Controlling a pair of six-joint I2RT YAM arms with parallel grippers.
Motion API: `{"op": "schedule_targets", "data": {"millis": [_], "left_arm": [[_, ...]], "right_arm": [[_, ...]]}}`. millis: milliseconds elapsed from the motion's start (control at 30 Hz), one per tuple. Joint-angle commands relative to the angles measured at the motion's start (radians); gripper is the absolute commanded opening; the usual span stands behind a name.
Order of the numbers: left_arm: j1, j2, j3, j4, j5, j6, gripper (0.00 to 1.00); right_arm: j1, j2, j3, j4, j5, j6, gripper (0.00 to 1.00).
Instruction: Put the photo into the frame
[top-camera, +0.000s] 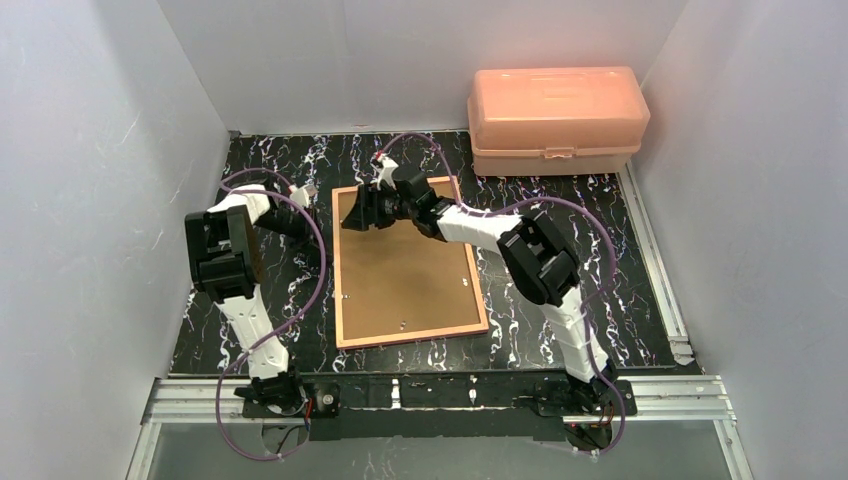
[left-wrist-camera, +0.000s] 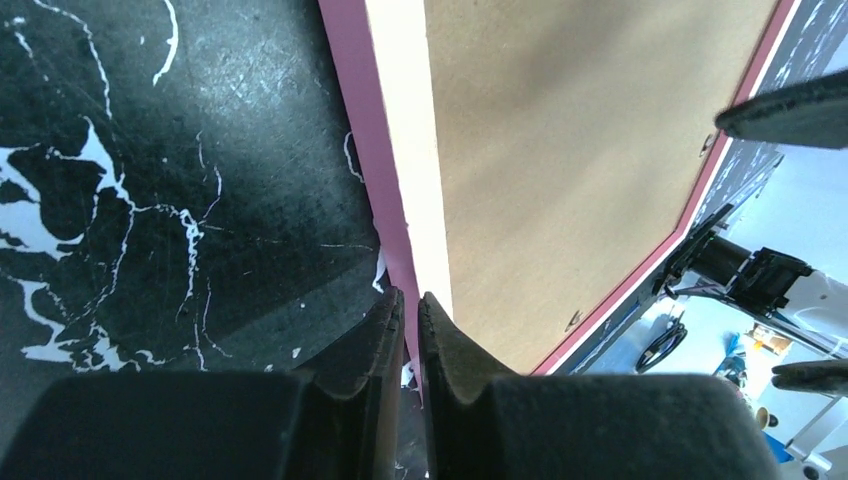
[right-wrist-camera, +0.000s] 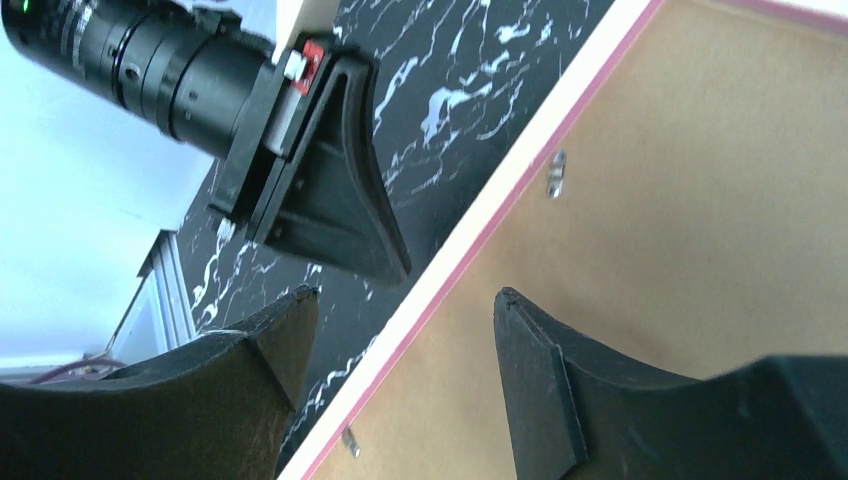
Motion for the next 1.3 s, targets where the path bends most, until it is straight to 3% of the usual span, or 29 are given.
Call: {"op": "schedule_targets", "data": {"millis": [0, 100, 300, 733, 1267], "left_arm": [[0.0, 0.003, 0.032, 0.0, 0.075, -0.014, 0.12], [0.0, 0.017, 0.054, 0.007, 0.103, -0.039, 0.18], [0.0, 0.09, 0.091, 0.018, 0.092, -0.068, 0.19], [-0.031, 0.141, 0.109, 0.019, 0.067, -0.069, 0.07], [-0.073, 0.146, 0.058, 0.015, 0.046, -0.043, 0.05]], "right_arm": [[-0.021, 0.102, 0.144, -0.004, -0.039, -0.023, 0.73], [-0.032, 0.172, 0.22, -0.013, -0.095, -0.023, 0.74], [-0.038, 0.267, 0.333, -0.014, -0.137, -0.026, 0.74], [-0.043, 0.369, 0.433, 0.013, -0.171, -0.017, 0.73], [-0.054, 0.381, 0.455, -0.023, -0.159, -0.104, 0.72]]}}
